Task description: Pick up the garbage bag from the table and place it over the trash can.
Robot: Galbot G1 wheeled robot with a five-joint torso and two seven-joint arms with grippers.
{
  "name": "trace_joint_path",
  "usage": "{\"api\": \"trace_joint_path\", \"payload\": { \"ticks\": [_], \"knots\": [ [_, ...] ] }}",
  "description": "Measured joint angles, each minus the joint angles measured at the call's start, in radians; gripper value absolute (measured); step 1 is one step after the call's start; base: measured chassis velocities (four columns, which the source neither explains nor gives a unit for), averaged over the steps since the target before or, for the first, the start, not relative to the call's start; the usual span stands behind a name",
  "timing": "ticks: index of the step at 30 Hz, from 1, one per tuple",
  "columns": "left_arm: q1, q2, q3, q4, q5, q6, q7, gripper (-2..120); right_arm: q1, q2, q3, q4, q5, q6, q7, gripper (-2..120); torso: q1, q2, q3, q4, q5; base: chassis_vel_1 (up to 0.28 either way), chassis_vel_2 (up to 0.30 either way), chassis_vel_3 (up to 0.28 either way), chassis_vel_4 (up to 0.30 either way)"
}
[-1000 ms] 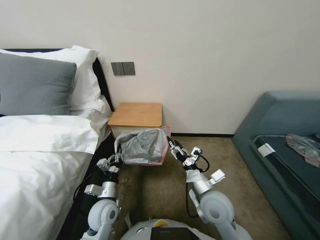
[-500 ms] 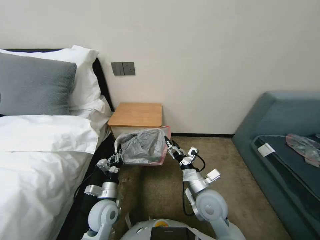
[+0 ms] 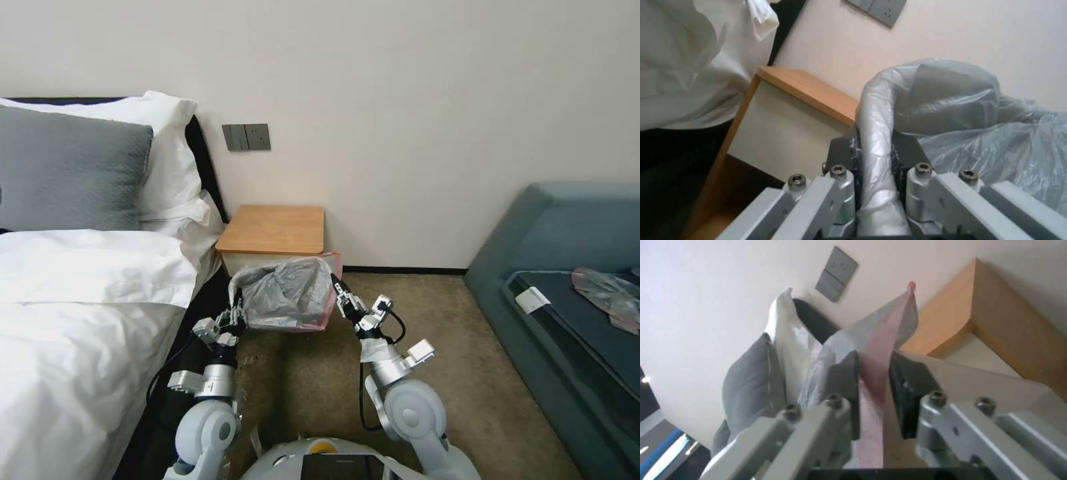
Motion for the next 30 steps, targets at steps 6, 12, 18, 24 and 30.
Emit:
{"api": "trace_joint_path", "payload": {
  "ticks": [6, 12, 18, 24, 30],
  "knots": [
    [-0.001, -0.002, 0.001, 0.003, -0.002, 0.0, -0.001, 9, 0.0, 0.008, -0.001, 0.005, -0.008, 0.003, -0.002, 0, 0.0, 0.0, 0.0, 0.0, 0.0, 0.0, 0.0, 0.0, 0.0],
    [-0.001, -0.001, 0.004, -0.003, -0.023, 0.004, -0.003, 9, -0.002, 0.012, -0.001, 0.005, -0.011, 0.008, -0.002, 0, 0.0, 0.0, 0.0, 0.0, 0.0, 0.0, 0.0, 0.0, 0.0],
    [-0.001, -0.001, 0.009, -0.016, -0.068, 0.009, -0.005, 9, -0.008, 0.021, -0.001, 0.005, -0.038, 0.011, 0.014, 0, 0.0, 0.0, 0.0, 0.0, 0.0001, 0.0, 0.0, 0.0, 0.0],
    [-0.001, 0.0, 0.009, -0.031, -0.114, 0.013, -0.005, 9, -0.018, 0.015, 0.005, 0.003, -0.1, -0.006, 0.049, 0, 0.0, 0.0, 0.0, 0.0, 0.0, 0.0, 0.0, 0.0, 0.0],
    [0.007, 0.002, 0.024, -0.054, -0.163, 0.028, -0.004, 9, -0.016, 0.004, 0.009, -0.03, -0.19, -0.01, 0.055, 0, 0.0, 0.0, 0.0, 0.0, 0.0, 0.0, 0.0, 0.0, 0.0]
  ]
}}
